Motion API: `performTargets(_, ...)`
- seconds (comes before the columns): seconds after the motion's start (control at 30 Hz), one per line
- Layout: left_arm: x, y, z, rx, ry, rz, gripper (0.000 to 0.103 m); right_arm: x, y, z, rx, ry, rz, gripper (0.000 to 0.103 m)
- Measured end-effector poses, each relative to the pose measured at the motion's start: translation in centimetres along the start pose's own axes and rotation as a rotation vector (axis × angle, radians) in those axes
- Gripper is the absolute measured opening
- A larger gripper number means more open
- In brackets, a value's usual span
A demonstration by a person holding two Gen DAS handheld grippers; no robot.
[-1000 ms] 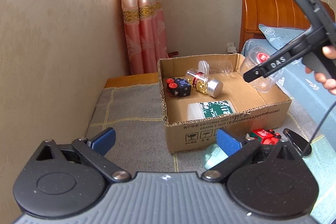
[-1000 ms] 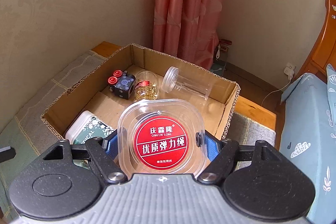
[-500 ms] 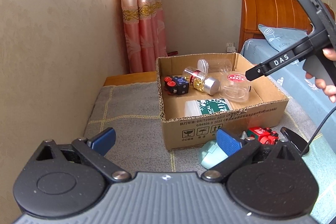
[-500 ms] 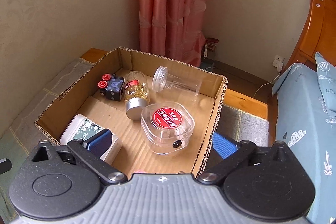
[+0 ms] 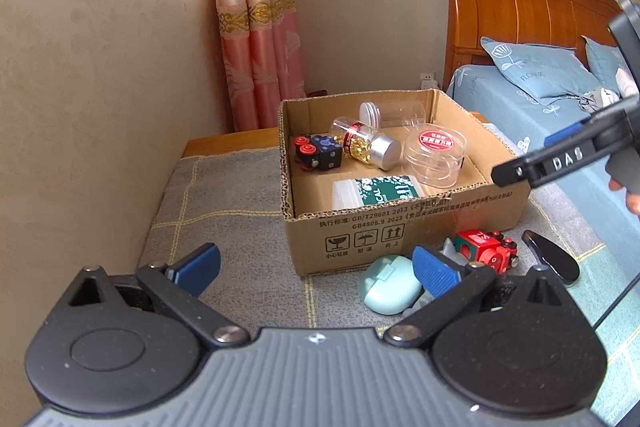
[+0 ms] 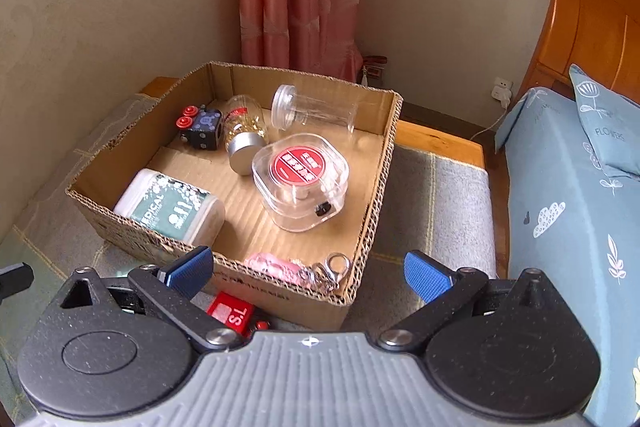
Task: Organize rigid objects
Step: 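Move left gripper to the grey elephant toy while right gripper approaches the black oval case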
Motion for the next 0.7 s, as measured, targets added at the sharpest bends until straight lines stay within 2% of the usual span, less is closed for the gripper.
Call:
performTargets(0.27,-0.9,0.6,1.2,-0.03,-0.037,0.004,0.102,-5.9,0.1,-0.4,-0.082,-0.024,0.048,0.103)
performTargets(0.5,-1.6,3.3,3.0,-0.119,-0.074,0.048,0.102,-10.3,0.8,-0.3,-0.132,0.002,0.111,0.103)
performTargets(0.6,-2.2,4.9,4.3,-0.165,-0.104,0.08,0.102,-11.7,0.9,0.3,-0.151,-0.012,0.112,0.103)
performTargets(0.7,-3.1,6.0,5.6,-0.177,-0.14,0.109,0.102,-12.8,1.0,0.9,-0.157,-0.03,0.109,0.103)
Point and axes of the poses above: each gripper's, at about its wrist camera, not at the fingertips, and z roughly the way its jaws point, y to its right, x to its top, the point moved 5 cm from there along z, roughly the way its jaws point, and after that the axes turned 7 degrees about -x, right-handed, at the moved point
